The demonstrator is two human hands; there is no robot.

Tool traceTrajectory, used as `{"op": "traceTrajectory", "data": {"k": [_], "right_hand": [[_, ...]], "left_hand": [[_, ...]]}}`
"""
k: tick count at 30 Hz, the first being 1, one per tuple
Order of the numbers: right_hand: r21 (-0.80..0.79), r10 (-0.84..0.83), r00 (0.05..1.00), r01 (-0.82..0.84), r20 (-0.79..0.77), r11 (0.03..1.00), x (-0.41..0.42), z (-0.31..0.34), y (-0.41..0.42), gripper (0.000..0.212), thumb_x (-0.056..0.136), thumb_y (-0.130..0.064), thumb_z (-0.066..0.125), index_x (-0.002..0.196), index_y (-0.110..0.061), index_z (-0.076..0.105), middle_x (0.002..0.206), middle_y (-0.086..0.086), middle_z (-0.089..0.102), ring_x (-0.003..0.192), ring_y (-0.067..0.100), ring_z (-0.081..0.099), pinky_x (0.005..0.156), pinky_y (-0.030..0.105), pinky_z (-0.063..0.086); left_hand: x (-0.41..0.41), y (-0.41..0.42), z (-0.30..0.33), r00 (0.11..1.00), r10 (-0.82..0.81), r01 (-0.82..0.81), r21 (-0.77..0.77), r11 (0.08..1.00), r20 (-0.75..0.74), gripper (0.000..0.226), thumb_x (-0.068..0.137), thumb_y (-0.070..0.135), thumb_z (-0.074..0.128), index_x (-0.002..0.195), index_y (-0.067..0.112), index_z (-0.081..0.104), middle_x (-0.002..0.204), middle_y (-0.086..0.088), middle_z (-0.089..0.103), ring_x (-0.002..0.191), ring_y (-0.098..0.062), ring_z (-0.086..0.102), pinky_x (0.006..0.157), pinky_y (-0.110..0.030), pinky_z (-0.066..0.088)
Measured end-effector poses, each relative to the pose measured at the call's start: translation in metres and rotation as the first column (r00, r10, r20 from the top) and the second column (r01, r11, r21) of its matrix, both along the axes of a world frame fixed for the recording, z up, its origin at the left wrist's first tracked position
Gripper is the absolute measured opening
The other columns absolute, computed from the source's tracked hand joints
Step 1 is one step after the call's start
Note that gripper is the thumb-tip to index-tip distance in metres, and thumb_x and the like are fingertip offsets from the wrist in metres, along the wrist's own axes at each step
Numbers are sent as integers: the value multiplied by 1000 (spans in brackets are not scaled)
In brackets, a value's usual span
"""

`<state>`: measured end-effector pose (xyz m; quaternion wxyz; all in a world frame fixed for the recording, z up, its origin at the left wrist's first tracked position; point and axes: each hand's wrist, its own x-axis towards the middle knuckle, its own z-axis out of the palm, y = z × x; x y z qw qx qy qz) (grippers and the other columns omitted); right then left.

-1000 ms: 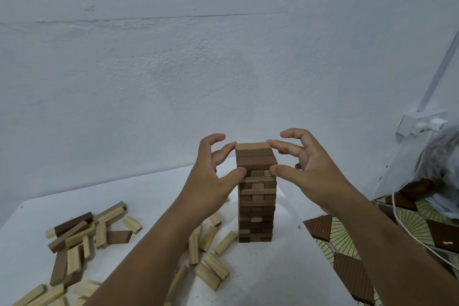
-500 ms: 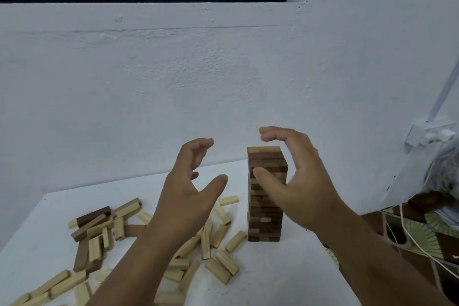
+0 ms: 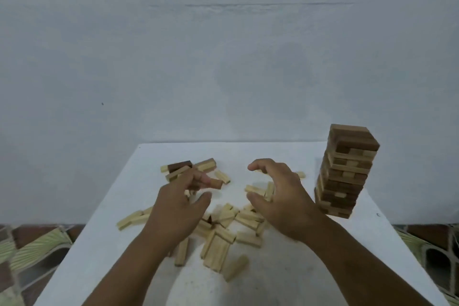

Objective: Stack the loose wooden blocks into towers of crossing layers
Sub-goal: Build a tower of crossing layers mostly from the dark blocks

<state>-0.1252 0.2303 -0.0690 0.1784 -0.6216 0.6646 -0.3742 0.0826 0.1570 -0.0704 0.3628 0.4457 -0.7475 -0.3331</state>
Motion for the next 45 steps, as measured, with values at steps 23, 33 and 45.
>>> {"op": "traceTrajectory", "data": {"k": [23, 33, 45], "right_hand": [[312, 130, 939, -26, -320, 950, 44, -45, -156, 35, 76, -17, 71, 101, -30, 52, 88, -7, 56, 75, 12, 55, 61, 28, 47], [72, 58, 956, -39, -287, 997, 33, -26, -203, 17, 83, -11, 66, 89, -27, 70, 96, -6, 53, 83, 13, 58, 73, 32, 52], [355, 134, 924, 2, -359, 935, 36, -40, -214, 30, 77, -24, 77, 61, -19, 51, 67, -4, 56, 68, 18, 56, 63, 33, 46]], "left_hand": [[39, -146, -54, 906, 90, -108, 21, 994, 414, 29, 84, 14, 71, 106, 30, 62, 103, 8, 62, 84, -7, 59, 68, -12, 41], [66, -133, -45, 984, 175, -179, 315, 932, 39, 31, 93, 5, 58, 100, 33, 68, 93, 9, 66, 81, -10, 71, 83, -33, 53], [82, -104, -38, 956, 256, -167, 452, 876, -142, 24, 91, 8, 62, 101, 29, 66, 94, 7, 66, 94, -20, 70, 95, -55, 52]]}}
